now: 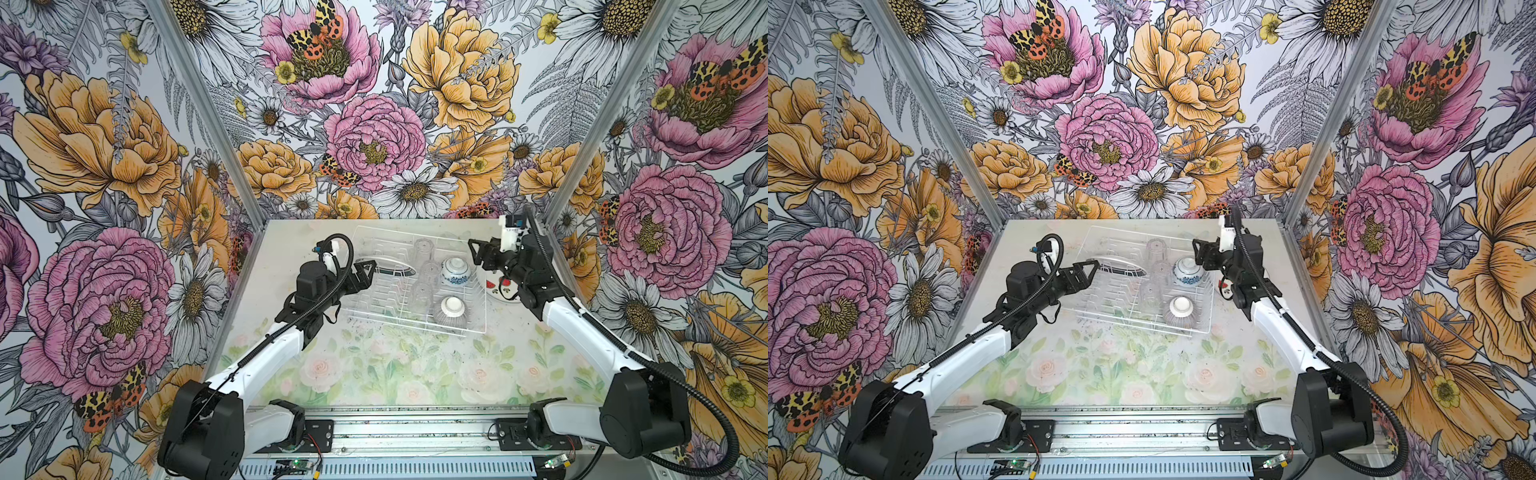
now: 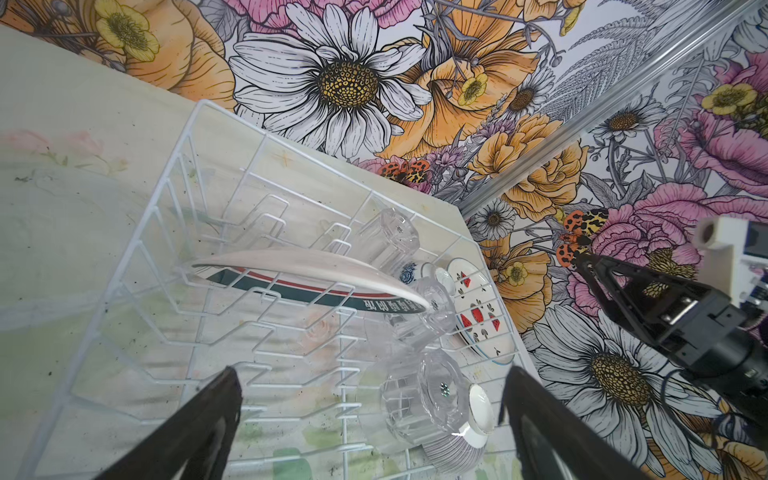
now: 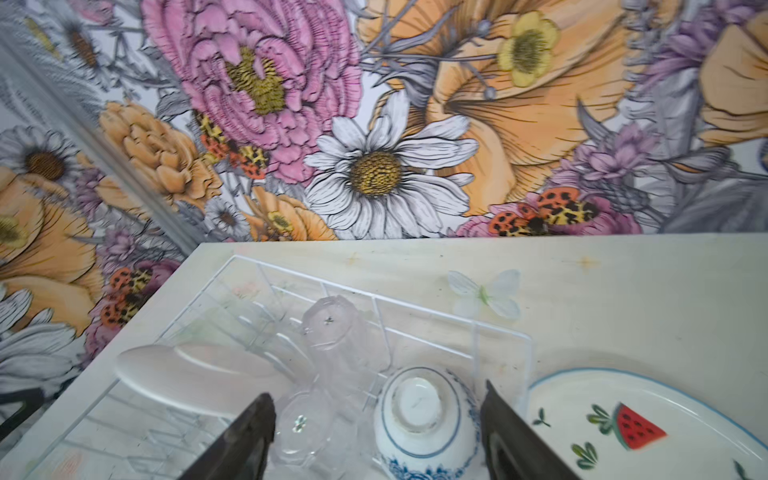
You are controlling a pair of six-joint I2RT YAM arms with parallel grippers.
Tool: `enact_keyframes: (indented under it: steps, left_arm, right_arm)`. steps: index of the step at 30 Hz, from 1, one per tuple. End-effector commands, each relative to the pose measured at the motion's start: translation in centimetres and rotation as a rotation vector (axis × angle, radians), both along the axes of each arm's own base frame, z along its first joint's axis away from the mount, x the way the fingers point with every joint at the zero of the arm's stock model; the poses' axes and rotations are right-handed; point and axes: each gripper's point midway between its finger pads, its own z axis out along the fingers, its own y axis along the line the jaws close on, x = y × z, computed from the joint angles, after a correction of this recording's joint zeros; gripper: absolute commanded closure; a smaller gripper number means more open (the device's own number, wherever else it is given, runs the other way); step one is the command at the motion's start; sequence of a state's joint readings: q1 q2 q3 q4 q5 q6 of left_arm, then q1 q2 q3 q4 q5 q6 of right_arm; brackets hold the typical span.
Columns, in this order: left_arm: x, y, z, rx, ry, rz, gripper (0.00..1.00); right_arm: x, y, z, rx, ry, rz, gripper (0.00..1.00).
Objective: Unload the mixed dishes from the dish rack
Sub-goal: 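Release the watermelon plate and move the right gripper over the rack, then grasp the rim of the green-and-red-rimmed plate with the right gripper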
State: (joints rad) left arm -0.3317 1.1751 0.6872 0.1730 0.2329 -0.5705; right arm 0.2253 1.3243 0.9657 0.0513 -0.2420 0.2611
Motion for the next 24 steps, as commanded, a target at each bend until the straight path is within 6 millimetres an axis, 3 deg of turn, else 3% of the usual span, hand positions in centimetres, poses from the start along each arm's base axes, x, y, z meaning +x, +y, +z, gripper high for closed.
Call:
enact_keyframes:
  steps: [1,7,10,18,24]
  left_arm:
    - [-0.7,0.3,1.4,-0.014,-0.033,0.017,0.01]
    - [-2.0,1.0,1.6,-0.027,-0.052,0.031,0.01]
    - [-2.7,1.2,1.8,-0.030,-0.068,0.024,0.01]
    - [-4.6,2.1,1.2,0.004,-0.104,0.029,0.01]
    - [-5.0,3.6,-0.2,0.035,-0.105,0.092,0.01]
  right_arm:
    - [-0.5,4.0,-1.8,-0.127,0.027,0.159,0.17]
    - [-0.3,11.1,-3.2,-0.234,0.029,0.314,0.13]
    - [-0.5,13.5,-4.3,-0.299,0.024,0.348,0.11]
    - [0.4,17.0,-6.6,-0.325,0.083,0.379,0.07]
    - [1.7,17.8,-7.4,-0.389,0.084,0.321,0.09]
